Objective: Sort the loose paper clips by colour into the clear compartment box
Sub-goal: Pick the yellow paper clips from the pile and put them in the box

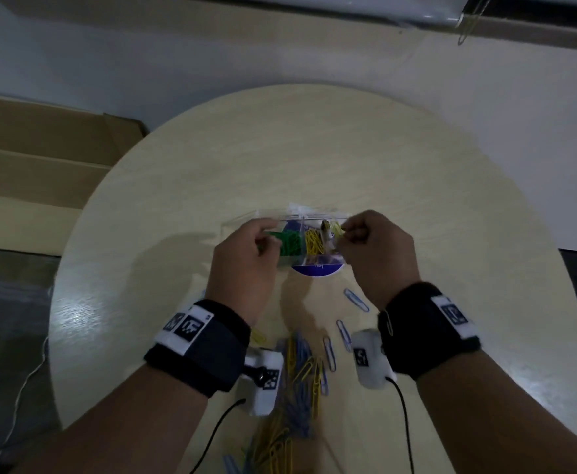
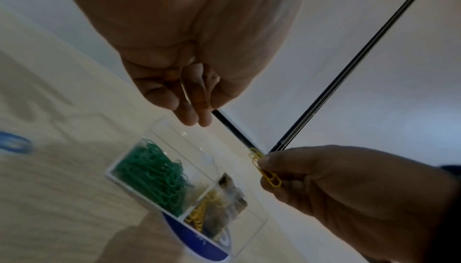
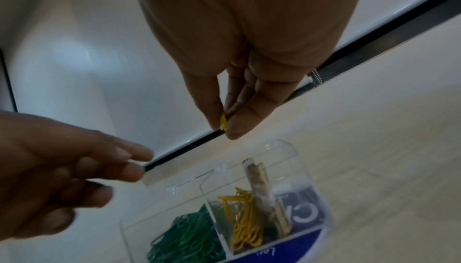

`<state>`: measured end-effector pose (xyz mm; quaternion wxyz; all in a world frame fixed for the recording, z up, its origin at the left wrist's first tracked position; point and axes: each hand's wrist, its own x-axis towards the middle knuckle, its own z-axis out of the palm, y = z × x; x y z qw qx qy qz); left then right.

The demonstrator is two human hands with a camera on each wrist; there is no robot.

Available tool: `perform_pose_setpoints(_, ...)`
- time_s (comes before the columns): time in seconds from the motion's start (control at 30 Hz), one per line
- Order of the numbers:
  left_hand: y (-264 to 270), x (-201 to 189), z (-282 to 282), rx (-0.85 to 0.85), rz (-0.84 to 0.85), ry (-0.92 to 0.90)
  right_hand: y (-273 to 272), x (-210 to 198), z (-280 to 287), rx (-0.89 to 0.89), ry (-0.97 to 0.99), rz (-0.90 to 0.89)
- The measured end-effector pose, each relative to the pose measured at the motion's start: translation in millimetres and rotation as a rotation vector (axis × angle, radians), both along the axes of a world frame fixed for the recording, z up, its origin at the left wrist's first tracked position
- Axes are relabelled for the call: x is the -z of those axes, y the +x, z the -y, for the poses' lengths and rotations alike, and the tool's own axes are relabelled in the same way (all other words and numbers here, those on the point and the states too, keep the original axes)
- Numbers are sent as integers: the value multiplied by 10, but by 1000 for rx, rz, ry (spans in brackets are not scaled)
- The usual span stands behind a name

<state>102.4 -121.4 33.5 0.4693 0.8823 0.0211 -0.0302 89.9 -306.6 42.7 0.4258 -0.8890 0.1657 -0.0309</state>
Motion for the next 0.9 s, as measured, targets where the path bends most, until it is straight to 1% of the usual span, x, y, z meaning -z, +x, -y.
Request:
perform_pose_setpoints(0.13,-225,2,-325,-36,-17,-24,209,4,-128,-127,-120,-92)
perform_pose_setpoints(0.23,-430,54,-614,-23,-49,-11,86,-60,-50,-83,-166,-58)
perform_pose_setpoints(0.3,-617,132,-786,31,1,55,-151,-70,35,-31,-182,-6)
perform_pose_setpoints(0.37,-856,189,-902,202,76,207,-484,4,50,-34,-183,10)
perform_pose_setpoints(0.43,-1148,248,-924,473,71,330,-883,159,-16,-136,-186,-10)
perform_pose_setpoints(0.53,-1548,422,-881,851,49,472,-1446,442,-181,-403,-306,-18)
perform_pose_setpoints(0.6,-1693,534,-876,984,47,568,-1735,615,-295,-622,-405,-122)
perform_pose_setpoints(0.63,-1718,570,-893,1003,51,605,-1845,677,-352,-698,-463,-186)
perform_pose_setpoints(0.67,-1713,588,-921,994,55,621,-1931,715,-400,-728,-505,-241)
perform_pose_setpoints(0.73,-1660,592,-989,923,80,580,-2052,724,-467,-691,-531,-300)
perform_pose_setpoints(0.83,-1497,566,-1090,832,137,407,-2117,626,-500,-615,-478,-277)
perform_pose_setpoints(0.9,-1319,546,-1102,779,198,347,-2095,580,-457,-577,-439,-242)
